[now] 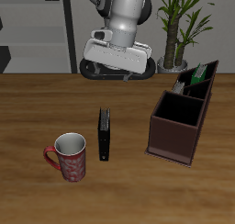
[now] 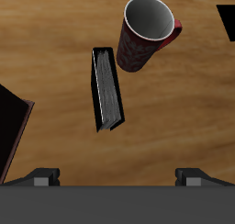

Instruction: Place the yellow book into the left desk caddy's front compartment and place the green book into the left desk caddy's left compartment and place the black book into the left desk caddy's back compartment

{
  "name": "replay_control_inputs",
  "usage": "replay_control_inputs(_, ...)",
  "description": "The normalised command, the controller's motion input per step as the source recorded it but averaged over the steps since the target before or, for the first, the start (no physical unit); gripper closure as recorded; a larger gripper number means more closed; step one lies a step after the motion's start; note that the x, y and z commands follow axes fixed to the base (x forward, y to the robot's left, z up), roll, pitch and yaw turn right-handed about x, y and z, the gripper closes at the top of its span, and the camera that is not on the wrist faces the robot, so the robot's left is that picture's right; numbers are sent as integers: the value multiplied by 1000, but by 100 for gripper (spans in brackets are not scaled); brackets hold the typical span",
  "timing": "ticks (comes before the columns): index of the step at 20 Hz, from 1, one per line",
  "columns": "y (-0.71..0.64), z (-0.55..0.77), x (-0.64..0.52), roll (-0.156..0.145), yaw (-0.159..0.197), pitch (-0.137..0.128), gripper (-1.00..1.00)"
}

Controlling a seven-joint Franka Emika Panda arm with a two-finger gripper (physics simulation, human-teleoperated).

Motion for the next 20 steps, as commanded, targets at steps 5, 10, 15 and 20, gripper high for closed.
replay_control_inputs(5, -40, 22, 266, 2, -2, 17, -100)
replay_control_inputs(10, -177, -147, 358, -1, 36, 50, -100)
replay_control_inputs(15, -84, -191, 305, 21, 31, 57, -100)
replay_control_inputs(20, -59, -137, 253, 45, 31, 59, -100)
